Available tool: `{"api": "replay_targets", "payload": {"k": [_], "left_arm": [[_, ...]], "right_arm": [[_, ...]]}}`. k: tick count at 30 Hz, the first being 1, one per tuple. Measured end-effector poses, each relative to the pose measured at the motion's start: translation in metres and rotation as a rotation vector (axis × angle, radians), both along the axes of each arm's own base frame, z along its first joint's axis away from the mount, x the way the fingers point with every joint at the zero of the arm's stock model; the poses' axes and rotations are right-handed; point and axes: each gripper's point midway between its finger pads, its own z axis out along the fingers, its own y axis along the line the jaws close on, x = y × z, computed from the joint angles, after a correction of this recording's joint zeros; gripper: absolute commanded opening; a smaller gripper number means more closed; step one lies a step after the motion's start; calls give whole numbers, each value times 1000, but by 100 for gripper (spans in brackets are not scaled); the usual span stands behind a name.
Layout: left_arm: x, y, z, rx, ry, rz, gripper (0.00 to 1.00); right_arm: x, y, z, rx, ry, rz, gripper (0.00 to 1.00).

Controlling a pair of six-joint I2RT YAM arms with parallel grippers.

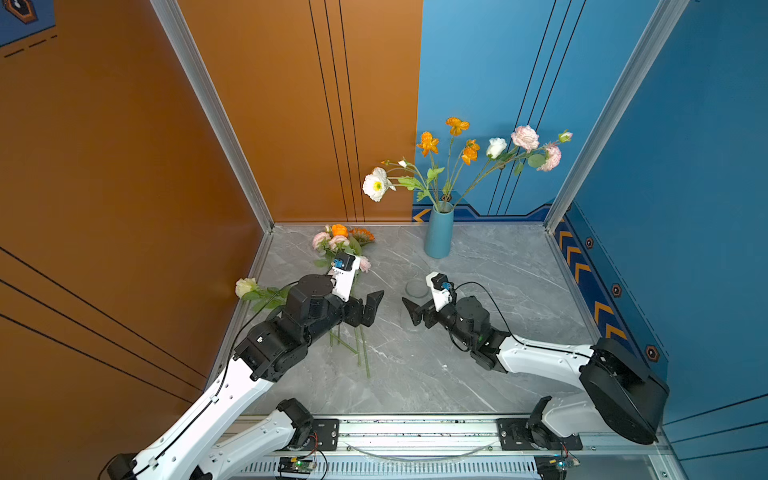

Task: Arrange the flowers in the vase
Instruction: 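Open the right gripper and draw it back from the glass vase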

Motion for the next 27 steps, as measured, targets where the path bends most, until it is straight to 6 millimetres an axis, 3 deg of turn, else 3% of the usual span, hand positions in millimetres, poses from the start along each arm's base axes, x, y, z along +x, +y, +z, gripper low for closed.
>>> {"api": "replay_targets", "payload": {"k": [6, 13, 17, 22, 25, 27], "left_arm": [[4, -6, -9, 9, 33, -9, 98], [10, -5, -12, 0, 55, 19, 98], [21, 8, -18, -8, 80, 98, 98], [37, 30, -28, -30, 134, 203, 98], [41, 28, -38, -26, 171, 202, 98], [44, 23, -45, -20, 201, 188, 98]], "right_arm": [[-14, -18, -9, -41, 33, -29, 100], [-38, -32, 13, -54, 48, -48, 100], [-43, -24, 41, -70, 95, -53, 100], [-37, -1, 106, -25, 161, -57, 100], [-44, 21, 135, -9, 210, -27, 100], [-50, 32, 142, -4, 259, -2, 100]]}}
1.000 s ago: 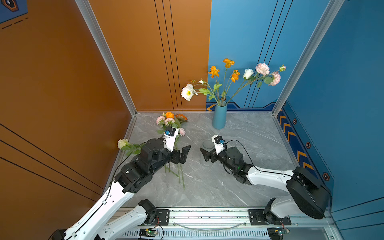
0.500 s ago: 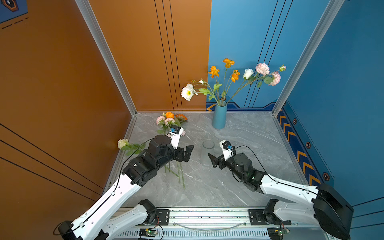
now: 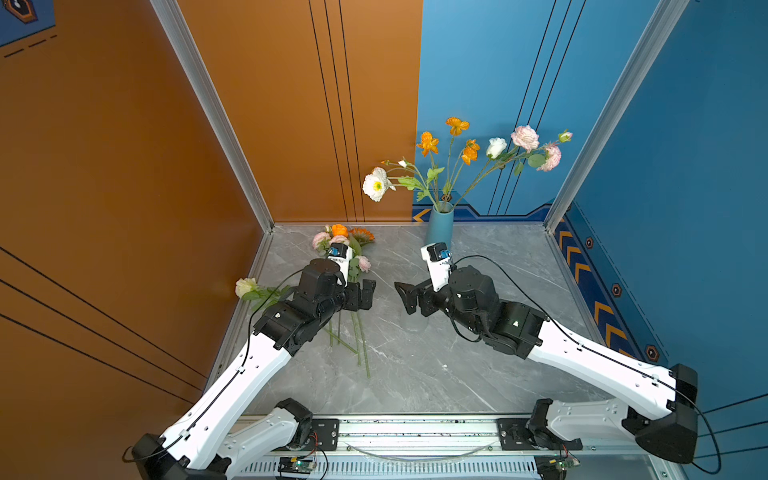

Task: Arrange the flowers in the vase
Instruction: 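Open the right gripper and draw it back from the glass vase, then lower the left gripper onto the white rose stem and close it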

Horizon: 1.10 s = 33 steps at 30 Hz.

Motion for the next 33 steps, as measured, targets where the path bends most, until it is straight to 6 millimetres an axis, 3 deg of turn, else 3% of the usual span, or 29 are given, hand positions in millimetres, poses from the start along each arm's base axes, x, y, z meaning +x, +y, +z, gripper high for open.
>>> {"api": "replay_targets", "payload": {"k": [6, 9, 17, 22, 26, 29, 33], "left_arm": [[11, 2, -13, -1, 68, 21, 98], [17, 20, -20, -35, 116, 107, 98], [25, 77, -33, -107, 186, 351, 98], [28, 106, -39, -145, 209, 459, 98], [29, 109, -48, -163, 235, 489, 98], [23, 116, -69, -169, 289, 530, 98], [9, 132, -103, -167, 364, 599, 98]], "right_arm": [[-17, 20, 11, -37, 171, 38, 100], [-31, 33, 21, 9, 271, 94, 100], [-74, 36, 13, 32, 517, 193, 100], [-76, 29, 12, 78, 620, 192, 100], [-69, 9, 16, 162, 653, 132, 100], [-67, 6, 24, 204, 659, 115, 100], [-74, 22, 19, 186, 689, 140, 100]]}}
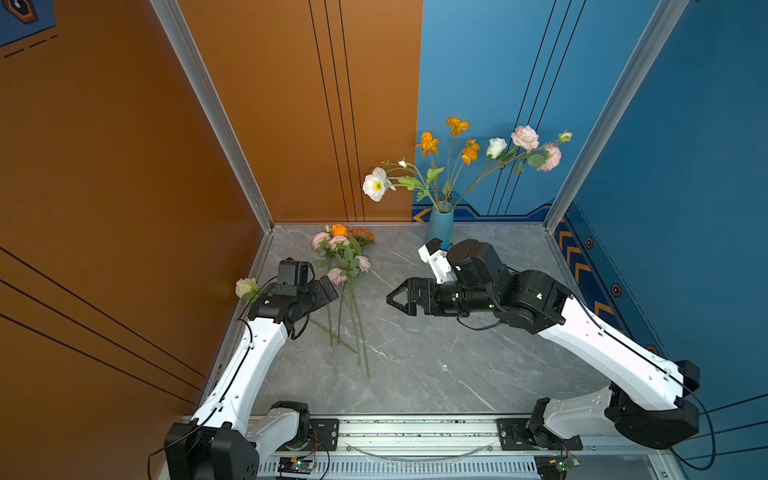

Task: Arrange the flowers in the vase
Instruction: 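Lower the left gripper onto the white rose stem and close it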

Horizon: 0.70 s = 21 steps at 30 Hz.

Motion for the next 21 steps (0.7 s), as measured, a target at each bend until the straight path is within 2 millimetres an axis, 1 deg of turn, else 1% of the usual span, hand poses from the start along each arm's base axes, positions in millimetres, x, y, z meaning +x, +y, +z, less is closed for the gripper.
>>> {"api": "replay_targets", "payload": {"k": [3, 5, 6, 8, 10, 12, 14, 16, 17, 18, 19, 21], "left_arm": [[-16, 15, -20, -12, 33, 60, 98], [-25, 23, -29, -23, 40, 93, 98], [-28, 25, -33, -29, 40, 106, 98], [-31, 26, -40, -41, 43, 115, 98], [-32, 24, -49, -56, 49, 116, 98], [-29, 22, -59, -73, 62, 124, 98], [-24, 22, -68, -83, 83, 135, 98], [-18, 23, -78, -90, 105, 155, 100], [-16, 24, -83, -90, 110, 169, 96], [-14, 26, -88, -90, 115, 184, 91], [-12, 29, -93, -91, 124, 204, 88], [-8, 34, -103, -89, 142, 239, 89]], "right_arm": [[-5, 4, -5, -16, 2, 12, 100], [-6, 0, -5, -12, -7, 6, 100], [-5, -6, -6, -8, -13, -5, 100], [1, -28, -8, 11, -23, -50, 100], [12, -56, -10, 37, -42, -122, 100], [21, -80, -10, 54, -77, -185, 100], [23, -92, -6, 66, -126, -207, 100], [24, -92, -2, 81, -176, -195, 100], [24, -91, -1, 81, -192, -185, 100], [26, -87, -2, 76, -207, -173, 100], [29, -81, -3, 69, -225, -154, 100], [32, -67, -13, 33, -241, -111, 100]]}}
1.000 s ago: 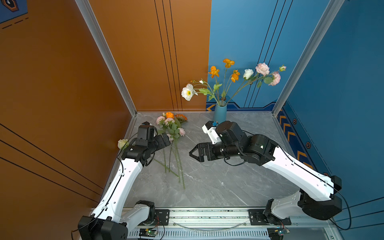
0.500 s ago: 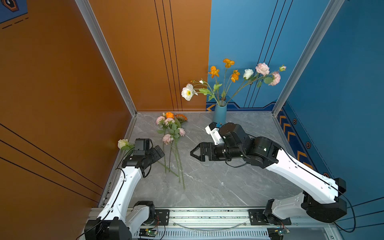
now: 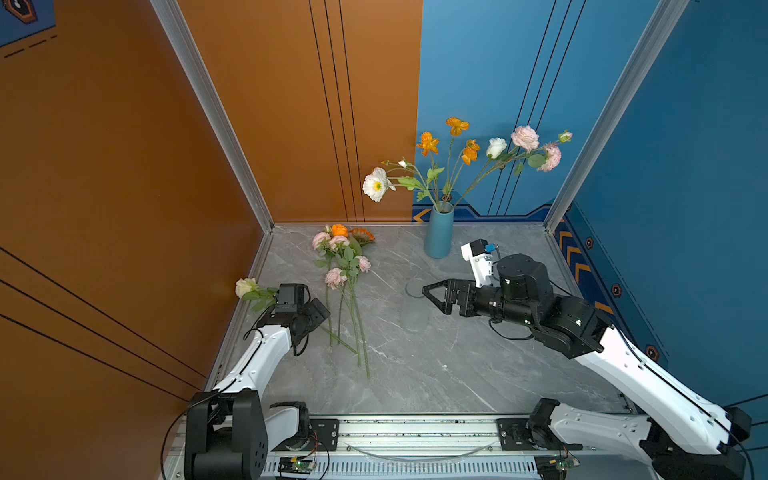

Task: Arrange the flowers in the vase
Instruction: 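Lower the left gripper onto the white rose stem and close it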

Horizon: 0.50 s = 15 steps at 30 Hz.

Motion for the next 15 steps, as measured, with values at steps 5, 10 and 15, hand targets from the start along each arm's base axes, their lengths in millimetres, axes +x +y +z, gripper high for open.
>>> {"api": "replay_targets", "payload": {"k": [5, 10, 15], "left_arm": [[8, 12, -24, 23, 57, 64, 73], [19, 17, -33, 29, 53, 107, 59], [38, 25, -26, 35, 20, 134, 53]], "right_arm": [[3, 45, -24, -117, -26, 127, 100], [1, 76, -40, -169, -57, 220, 100], [2, 89, -49, -190, -63, 266, 100]]}}
